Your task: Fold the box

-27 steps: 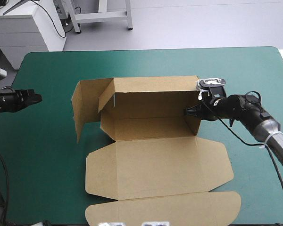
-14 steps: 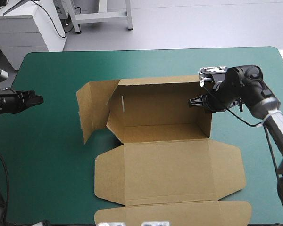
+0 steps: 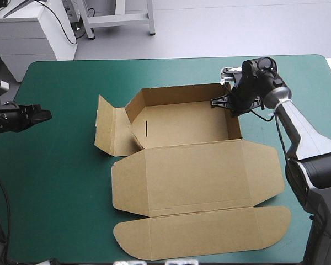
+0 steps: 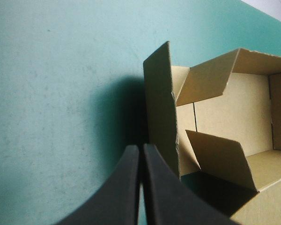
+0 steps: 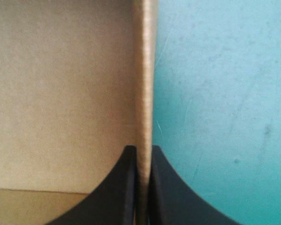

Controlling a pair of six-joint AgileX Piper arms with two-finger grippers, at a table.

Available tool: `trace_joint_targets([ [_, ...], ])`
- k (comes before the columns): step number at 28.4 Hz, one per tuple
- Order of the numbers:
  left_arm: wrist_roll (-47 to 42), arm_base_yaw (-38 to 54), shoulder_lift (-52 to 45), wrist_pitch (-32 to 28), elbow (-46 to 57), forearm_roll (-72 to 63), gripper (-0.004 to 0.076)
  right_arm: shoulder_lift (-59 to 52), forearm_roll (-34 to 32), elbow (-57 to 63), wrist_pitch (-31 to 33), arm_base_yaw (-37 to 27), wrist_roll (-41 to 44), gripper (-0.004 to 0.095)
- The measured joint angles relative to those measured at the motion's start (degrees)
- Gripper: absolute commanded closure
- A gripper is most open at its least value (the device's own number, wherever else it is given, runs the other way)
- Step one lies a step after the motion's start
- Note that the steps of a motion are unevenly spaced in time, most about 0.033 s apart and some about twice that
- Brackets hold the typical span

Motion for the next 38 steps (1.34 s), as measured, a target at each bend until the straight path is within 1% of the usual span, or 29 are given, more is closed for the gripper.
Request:
trace_joint_targets([
  [1, 0.00, 0.00, 0.00, 0.00, 0.00, 0.00, 0.0717, 0.76, 0.18, -0.98, -0.05, -0.22, 0.07, 0.0748],
  [3, 0.00, 0.00, 0.00, 0.00, 0.00, 0.00, 0.0717, 1.95, 0.88, -1.95, -0.11, -1.00, 0.13, 0.0630],
  [4, 0.00, 0.00, 0.00, 0.00, 0.00, 0.00, 0.0717, 2.13, 1.41, -2.10, -0.11, -1.32, 0.13, 0.0545],
  [6, 0.48, 0.00, 0.00, 0.00, 0.00, 0.00, 0.0717, 2.26, 2.54, -2.42, 0.19, -2.38, 0.13, 0.0312],
  [8, 1.02, 0.00, 0.00, 0.00, 0.00, 0.00, 0.0717, 2.26, 3.02, -3.13, 0.37, -3.28, 0.13, 0.0229],
  [10, 1.33, 0.00, 0.00, 0.00, 0.00, 0.00, 0.0717, 2.26, 3.05, -3.97, 0.42, -3.80, 0.13, 0.0209],
  [15, 1.41, 0.00, 0.00, 0.00, 0.00, 0.00, 0.0717, 1.57, 5.65, -4.00, 0.43, -3.92, -1.07, 0.0209],
  [18, 1.46, 0.00, 0.00, 0.00, 0.00, 0.00, 0.0717, -0.55, 7.18, -0.77, 0.17, -3.92, -1.59, 0.0211],
  [24, 1.46, 0.00, 0.00, 0.00, 0.00, -0.04, 0.0717, -2.56, 7.30, 8.36, 0.24, -3.92, -1.60, 0.0210],
  [29, 1.46, 0.00, 0.00, 0.00, 0.00, -0.11, 0.0717, -2.56, 8.98, 10.99, -1.00, -3.92, -1.89, 0.0211],
  [30, 1.46, 0.00, 0.00, 0.00, 0.00, -0.16, 0.0717, -2.56, 9.17, 11.17, -1.30, -3.92, -2.04, 0.0217],
  [32, 1.46, 0.00, 0.00, 0.00, 0.00, -0.16, 0.0717, -2.56, 9.54, 11.47, -1.79, -3.92, -2.16, 0.0294],
  [33, 1.46, 0.00, 0.00, 0.00, 0.00, -0.16, 0.0717, -2.56, 9.62, 11.48, -1.88, -3.92, -2.23, 0.0384],
  [35, 1.46, 0.00, 0.00, 0.00, 0.00, -0.16, 0.0717, -2.56, 9.84, 11.48, -2.00, -3.92, -2.41, 0.0634],
  [36, 1.46, 0.00, 0.00, 0.00, 0.00, -0.16, 0.0717, -2.56, 9.97, 11.48, -2.00, -3.92, -2.46, 0.0839],
  [37, 1.46, 0.00, 0.00, 0.00, 0.00, -0.16, 0.0717, -2.56, 10.02, 11.48, -1.94, -3.92, -2.46, 0.0927],
  [38, 1.46, 0.00, 0.00, 0.00, 0.00, -0.16, 0.0717, -2.56, 10.24, 11.48, -1.94, -3.92, -2.55, 0.0906],
])
